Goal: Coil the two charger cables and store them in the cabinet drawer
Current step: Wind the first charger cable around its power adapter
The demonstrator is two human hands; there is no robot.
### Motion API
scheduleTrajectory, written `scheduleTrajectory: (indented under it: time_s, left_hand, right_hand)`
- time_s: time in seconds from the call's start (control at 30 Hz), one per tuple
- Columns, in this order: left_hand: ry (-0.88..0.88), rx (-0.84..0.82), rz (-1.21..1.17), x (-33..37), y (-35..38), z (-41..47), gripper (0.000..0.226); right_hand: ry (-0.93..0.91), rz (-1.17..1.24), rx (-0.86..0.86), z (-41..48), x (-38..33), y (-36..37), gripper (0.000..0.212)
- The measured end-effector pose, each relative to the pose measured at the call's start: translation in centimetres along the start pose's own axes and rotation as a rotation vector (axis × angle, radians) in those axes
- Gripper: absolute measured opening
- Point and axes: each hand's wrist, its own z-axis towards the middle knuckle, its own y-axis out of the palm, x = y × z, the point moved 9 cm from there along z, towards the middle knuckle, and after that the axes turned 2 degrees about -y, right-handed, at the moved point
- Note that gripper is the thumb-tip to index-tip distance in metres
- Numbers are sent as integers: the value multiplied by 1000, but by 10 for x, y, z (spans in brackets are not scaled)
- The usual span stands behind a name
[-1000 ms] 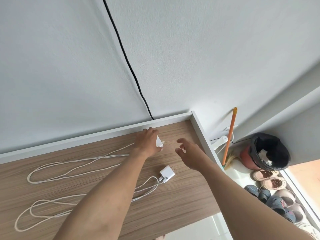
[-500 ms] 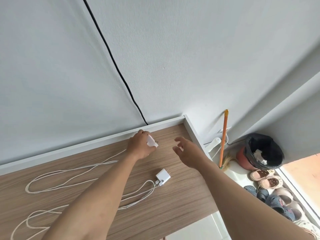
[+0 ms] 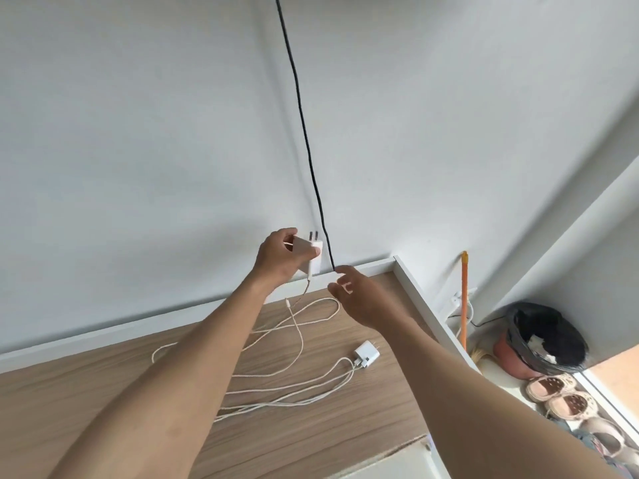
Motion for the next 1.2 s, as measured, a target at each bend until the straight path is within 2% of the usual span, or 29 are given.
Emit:
scheduleTrajectory:
  time_s: [0.2,0.23,0.3,0.33,0.43,0.5,0.57,0.67,0.8,0.97,1.07,1.2]
  left_hand:
    - [70,41,-75,39,-71,-51,71]
    - [68,43,-107,43,-82,-60,67]
    - [98,35,-151,53,-100,-79,42]
    - [126,33,-169,58,-109,-87,38]
    - [149,33,-239,65,-131,-113,45]
    - [136,35,-297,66,-144,-125,45]
    - [116,-36,-407,63,-156,-138,43]
    - [129,-164,-556,59,-172,-156,47]
    - [180,4,-505,63,-216,-173,41]
    - [210,66,-678,80,-268,-192,32]
    - [246,5,-763,94,-293,-207,28]
    - [262,-111,-694,102,-310,-227,27]
  right_hand:
    - [-78,148,69,-30,-87,17,40]
    - [-91,155,80,-36,-100,19,37]
    - [-129,176,105,-49,-124,23,32]
    - [-155,169,117,-56,-137,23,29]
    - [-191,154,139,-71,-165,26,23]
    - [-213,255,145,-77,-176,28,27]
    - [-245,334,161,-86,-188,31,33]
    - [-305,367,182,-98,-211,31,29]
    - [-365,413,151,-111,-244,30,28]
    - [-316,691,9,-131,-264,49,28]
    - [-321,658,-66,-135,-273,61,23]
    - [-373,461,-57,-138,-293,56,23]
